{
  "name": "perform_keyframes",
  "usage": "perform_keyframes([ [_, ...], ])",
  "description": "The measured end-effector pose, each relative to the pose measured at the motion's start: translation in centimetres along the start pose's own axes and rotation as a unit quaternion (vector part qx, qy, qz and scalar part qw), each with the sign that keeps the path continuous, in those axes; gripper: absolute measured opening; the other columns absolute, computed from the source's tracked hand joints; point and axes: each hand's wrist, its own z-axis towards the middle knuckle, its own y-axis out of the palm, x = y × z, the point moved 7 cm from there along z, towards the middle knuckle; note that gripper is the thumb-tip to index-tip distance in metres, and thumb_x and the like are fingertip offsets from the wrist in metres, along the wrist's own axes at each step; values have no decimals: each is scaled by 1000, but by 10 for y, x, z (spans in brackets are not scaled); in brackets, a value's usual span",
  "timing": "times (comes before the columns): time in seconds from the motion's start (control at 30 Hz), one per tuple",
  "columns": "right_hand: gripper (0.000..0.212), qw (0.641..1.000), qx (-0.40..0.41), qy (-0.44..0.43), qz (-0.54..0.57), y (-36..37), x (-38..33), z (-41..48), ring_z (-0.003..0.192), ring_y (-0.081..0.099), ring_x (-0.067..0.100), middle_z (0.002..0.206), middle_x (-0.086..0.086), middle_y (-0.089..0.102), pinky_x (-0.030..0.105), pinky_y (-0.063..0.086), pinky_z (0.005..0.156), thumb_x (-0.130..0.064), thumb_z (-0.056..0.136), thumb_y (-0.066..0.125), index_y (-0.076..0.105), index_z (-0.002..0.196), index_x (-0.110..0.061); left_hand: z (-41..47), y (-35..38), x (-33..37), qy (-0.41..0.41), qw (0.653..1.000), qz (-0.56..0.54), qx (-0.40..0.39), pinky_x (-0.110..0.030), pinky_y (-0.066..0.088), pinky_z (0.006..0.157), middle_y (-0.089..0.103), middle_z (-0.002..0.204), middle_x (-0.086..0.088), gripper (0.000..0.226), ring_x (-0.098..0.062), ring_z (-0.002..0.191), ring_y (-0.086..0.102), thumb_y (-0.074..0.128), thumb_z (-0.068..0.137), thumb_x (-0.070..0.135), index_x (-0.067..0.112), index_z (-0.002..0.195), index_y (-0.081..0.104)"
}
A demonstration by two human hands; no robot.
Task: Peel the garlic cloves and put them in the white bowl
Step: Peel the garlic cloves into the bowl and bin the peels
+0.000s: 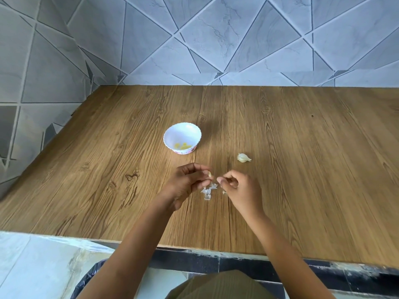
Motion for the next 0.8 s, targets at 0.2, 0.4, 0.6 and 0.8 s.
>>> perform_keyframes([
  [0.2, 11, 996, 26, -58, 59, -4, -18, -2, 66, 66, 11, 83, -2, 73, 34, 55, 61, -7, 84, 67, 72, 93, -9, -5, -1, 3, -16, 999, 25, 43, -16, 54, 57, 69, 68, -5, 16, -11, 61, 66, 70, 78, 18, 4, 86, 66],
  [0.4, 19, 995, 28, -61, 68, -3, -18, -2, 58, 62, 8, 69, -1, 70, 34, 51, 52, -27, 83, 70, 69, 79, -9, -8, -2, 4, -1, 995, 78, 55, -15, 50, 53, 66, 62, -3, 16, -8, 51, 60, 70, 82, 18, 3, 85, 65],
  [0.6, 19, 984, -14, -74, 164, 5, -18, -1, 78, 64, 0, 89, -3, 70, 17, 53, 64, -5, 82, 69, 70, 100, -10, -11, -1, 6, 22, 995, 88, 30, -17, 54, 62, 70, 72, -6, 7, -11, 66, 67, 64, 87, 8, 8, 85, 71],
  [0.8, 14, 980, -5, -84, 179, 2, -17, -2, 74, 65, 6, 85, -3, 71, 24, 54, 62, -3, 81, 70, 70, 94, -8, -18, 2, 11, 46, 995, 91, -13, -16, 54, 64, 71, 75, -4, 13, -9, 70, 68, 65, 83, 1, 7, 94, 69],
])
